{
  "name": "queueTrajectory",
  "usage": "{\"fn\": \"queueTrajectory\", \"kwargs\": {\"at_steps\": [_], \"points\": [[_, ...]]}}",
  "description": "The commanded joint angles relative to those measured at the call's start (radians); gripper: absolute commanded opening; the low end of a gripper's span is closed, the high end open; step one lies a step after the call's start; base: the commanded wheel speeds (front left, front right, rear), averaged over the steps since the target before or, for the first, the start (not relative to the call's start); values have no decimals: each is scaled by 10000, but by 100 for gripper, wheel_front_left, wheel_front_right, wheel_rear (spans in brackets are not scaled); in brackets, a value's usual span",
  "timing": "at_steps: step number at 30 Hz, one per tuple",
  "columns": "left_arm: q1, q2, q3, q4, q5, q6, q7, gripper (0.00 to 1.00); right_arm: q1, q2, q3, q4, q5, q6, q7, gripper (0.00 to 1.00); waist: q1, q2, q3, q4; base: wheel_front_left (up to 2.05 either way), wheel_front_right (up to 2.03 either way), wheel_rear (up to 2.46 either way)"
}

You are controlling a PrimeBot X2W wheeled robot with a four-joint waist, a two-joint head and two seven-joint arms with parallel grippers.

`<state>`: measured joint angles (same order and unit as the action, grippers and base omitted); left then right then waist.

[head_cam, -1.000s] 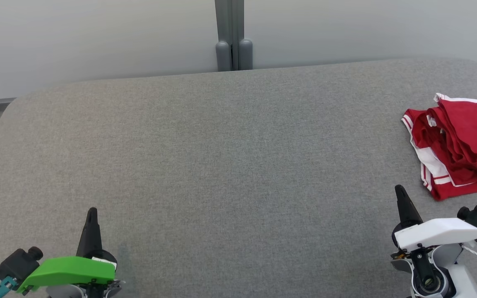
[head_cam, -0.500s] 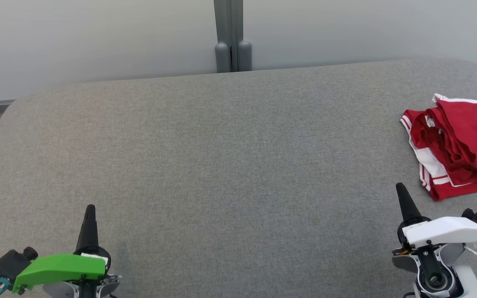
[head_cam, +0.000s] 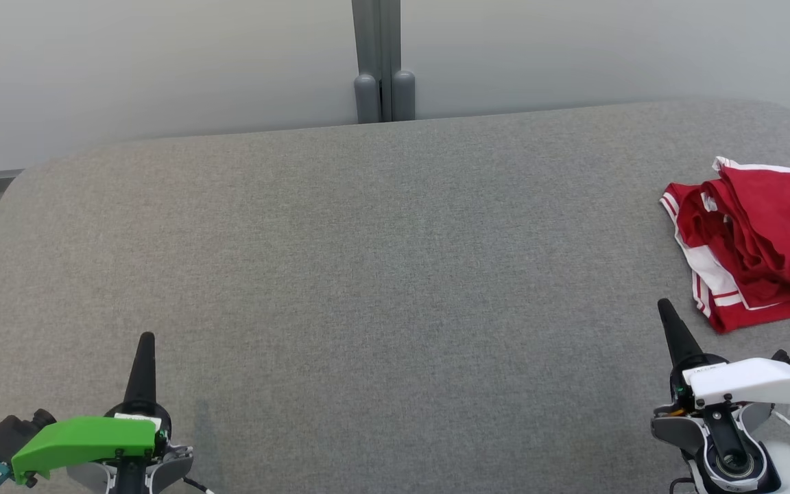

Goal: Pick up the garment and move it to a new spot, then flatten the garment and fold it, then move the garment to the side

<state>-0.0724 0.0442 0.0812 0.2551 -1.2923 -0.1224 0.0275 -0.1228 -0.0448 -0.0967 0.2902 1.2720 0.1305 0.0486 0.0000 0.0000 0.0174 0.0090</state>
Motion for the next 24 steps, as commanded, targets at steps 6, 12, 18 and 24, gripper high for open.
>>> {"fn": "queueTrajectory", "kwargs": {"at_steps": [6, 12, 18, 24], "points": [[-274, 78, 99, -105, -654, -54, 173, 0, 86, -59, -58, -184, 686, 6, 140, 0, 0, 0, -21, -13, 0, 0, 0], [-294, 81, 144, -106, -1148, -68, 323, 0, 95, -63, -82, -242, 1207, 5, 248, 0, 0, 0, -41, -26, 0, 0, 0], [-334, 84, 191, -108, -1561, -80, 437, 0, 106, -65, -102, -290, 1668, 5, 337, 0, 0, 0, -60, -38, 0, 0, 0], [-338, 86, 239, -107, -2009, -91, 560, 0, 130, -68, -127, -344, 2129, 5, 432, 0, 0, 0, -80, -50, 0, 0, 0]]}}
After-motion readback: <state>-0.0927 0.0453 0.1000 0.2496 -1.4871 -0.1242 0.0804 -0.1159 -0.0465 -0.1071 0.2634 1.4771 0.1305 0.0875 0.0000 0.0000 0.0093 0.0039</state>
